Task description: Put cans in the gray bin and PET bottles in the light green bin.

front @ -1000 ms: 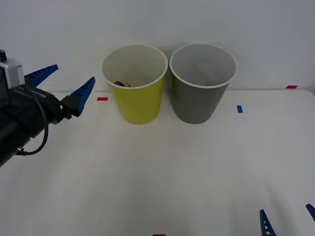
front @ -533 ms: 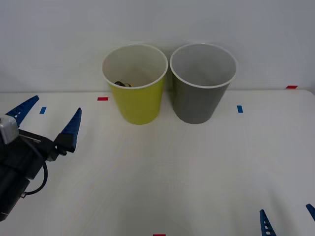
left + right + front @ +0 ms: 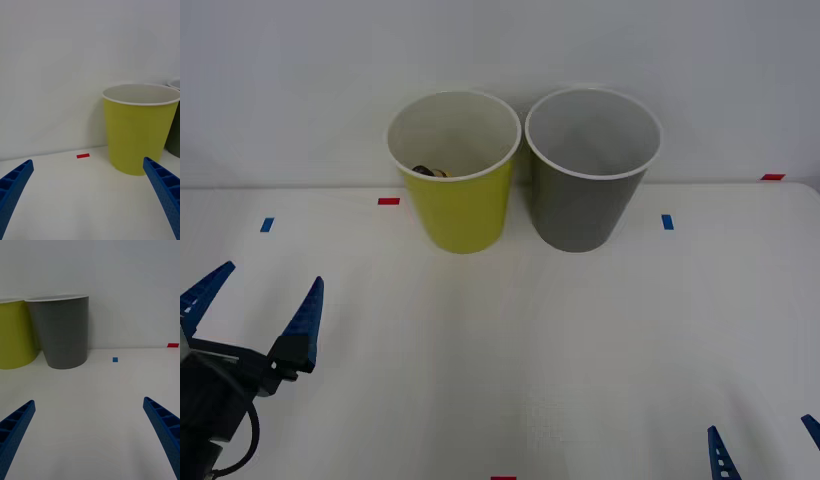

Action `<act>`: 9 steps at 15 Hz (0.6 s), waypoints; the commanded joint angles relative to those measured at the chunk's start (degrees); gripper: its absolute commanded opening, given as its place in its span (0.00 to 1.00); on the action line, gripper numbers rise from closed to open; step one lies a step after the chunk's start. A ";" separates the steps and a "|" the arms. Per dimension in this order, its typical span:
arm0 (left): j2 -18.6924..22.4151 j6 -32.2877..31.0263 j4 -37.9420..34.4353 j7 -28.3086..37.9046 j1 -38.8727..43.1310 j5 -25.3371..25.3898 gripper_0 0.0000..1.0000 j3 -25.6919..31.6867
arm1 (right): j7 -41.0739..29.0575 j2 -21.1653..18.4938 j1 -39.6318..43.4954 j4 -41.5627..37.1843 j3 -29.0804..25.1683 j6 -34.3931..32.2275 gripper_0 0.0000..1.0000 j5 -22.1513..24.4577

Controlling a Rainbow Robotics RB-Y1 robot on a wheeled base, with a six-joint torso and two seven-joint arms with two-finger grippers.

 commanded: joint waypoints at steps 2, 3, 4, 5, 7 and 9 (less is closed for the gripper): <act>-0.03 -13.25 5.65 0.10 6.25 -3.74 1.00 -3.61 | 0.00 0.00 0.00 0.00 0.00 0.00 1.00 0.00; -0.03 -15.27 6.62 0.10 7.57 -3.92 1.00 -4.22 | 0.00 0.00 0.00 0.00 0.00 0.00 1.00 0.00; -0.03 -16.59 6.88 0.10 9.15 -4.09 1.00 -4.40 | 0.00 0.00 0.00 0.00 0.00 0.00 1.00 0.00; -0.03 -17.82 6.88 0.19 11.78 -4.44 1.00 -4.58 | 0.00 0.00 0.00 0.00 0.00 0.00 1.00 0.00; -0.03 -20.46 7.06 0.19 16.09 -5.06 1.00 -5.28 | 0.00 0.00 0.00 0.00 0.00 0.00 1.00 0.00; -0.03 -23.97 8.73 0.10 18.82 -6.03 1.00 -6.60 | 0.00 0.00 0.00 0.00 0.00 0.00 1.00 0.00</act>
